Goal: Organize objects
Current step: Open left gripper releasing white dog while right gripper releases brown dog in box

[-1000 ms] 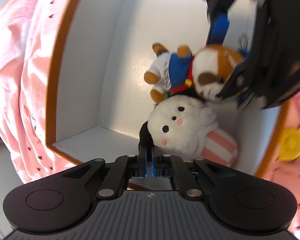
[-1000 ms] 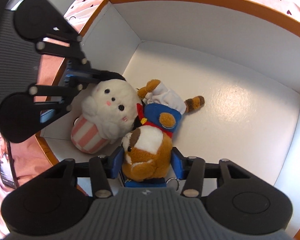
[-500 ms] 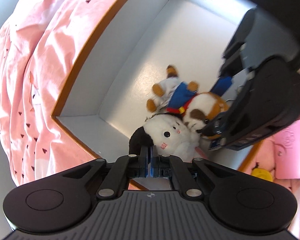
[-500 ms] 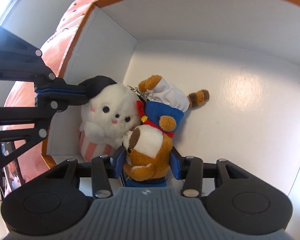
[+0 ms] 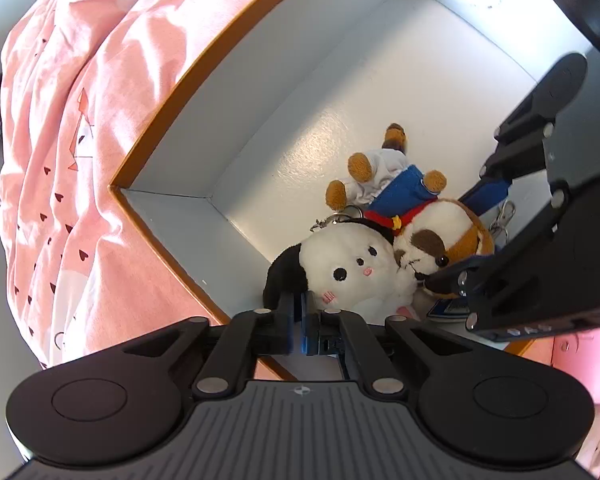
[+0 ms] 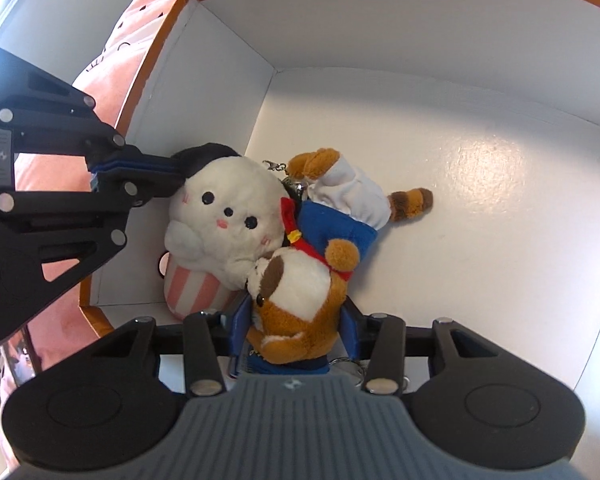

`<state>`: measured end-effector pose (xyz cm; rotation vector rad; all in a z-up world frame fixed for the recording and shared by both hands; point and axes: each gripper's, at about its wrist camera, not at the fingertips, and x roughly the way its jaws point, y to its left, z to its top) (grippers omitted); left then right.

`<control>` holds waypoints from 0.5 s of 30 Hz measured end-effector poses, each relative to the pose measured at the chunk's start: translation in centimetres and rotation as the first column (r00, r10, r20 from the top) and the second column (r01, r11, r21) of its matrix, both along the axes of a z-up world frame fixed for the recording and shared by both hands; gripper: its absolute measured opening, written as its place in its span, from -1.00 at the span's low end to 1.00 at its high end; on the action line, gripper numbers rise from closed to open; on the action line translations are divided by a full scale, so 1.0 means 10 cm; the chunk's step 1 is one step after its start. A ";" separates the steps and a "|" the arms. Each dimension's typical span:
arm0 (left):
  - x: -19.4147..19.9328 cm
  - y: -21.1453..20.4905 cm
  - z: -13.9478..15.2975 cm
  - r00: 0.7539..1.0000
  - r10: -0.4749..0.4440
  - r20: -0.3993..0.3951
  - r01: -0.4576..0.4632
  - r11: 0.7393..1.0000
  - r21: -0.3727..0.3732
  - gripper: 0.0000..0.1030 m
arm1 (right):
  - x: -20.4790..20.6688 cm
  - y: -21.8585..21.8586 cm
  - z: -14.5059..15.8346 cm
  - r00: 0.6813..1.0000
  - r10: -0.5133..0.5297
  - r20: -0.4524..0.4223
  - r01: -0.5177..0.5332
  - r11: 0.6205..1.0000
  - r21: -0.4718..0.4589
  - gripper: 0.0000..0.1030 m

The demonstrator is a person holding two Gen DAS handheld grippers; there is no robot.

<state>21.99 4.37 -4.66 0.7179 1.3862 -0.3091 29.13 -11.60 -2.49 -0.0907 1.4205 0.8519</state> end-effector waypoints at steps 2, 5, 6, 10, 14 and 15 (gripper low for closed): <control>-0.03 0.00 0.03 1.000 0.006 0.023 -0.006 1.000 -0.011 -0.91 | -0.02 -0.05 0.04 1.000 0.001 0.023 -0.001 1.000 -0.007 -0.03; -0.06 0.04 0.08 0.998 0.032 0.060 -0.031 0.999 -0.031 -0.75 | -0.02 -0.13 0.11 0.999 -0.004 0.047 0.005 1.000 -0.014 0.06; -0.06 0.06 0.11 0.996 0.048 0.073 -0.045 0.998 -0.041 -0.71 | -0.02 -0.15 0.13 0.999 -0.007 0.052 0.008 1.000 -0.018 0.07; -0.11 0.10 0.26 0.991 0.091 0.103 -0.080 0.991 -0.108 -0.36 | -0.02 -0.23 0.25 0.996 -0.011 0.093 0.013 1.000 -0.026 0.22; -0.24 0.07 0.45 0.977 0.097 0.188 -0.072 0.988 -0.136 -0.17 | -0.07 -0.34 0.43 0.984 -0.013 0.180 0.021 0.999 -0.044 0.37; -0.27 0.07 0.48 0.971 0.111 0.210 -0.081 0.986 -0.146 -0.17 | -0.10 -0.37 0.48 0.979 -0.011 0.205 0.021 0.999 -0.047 0.38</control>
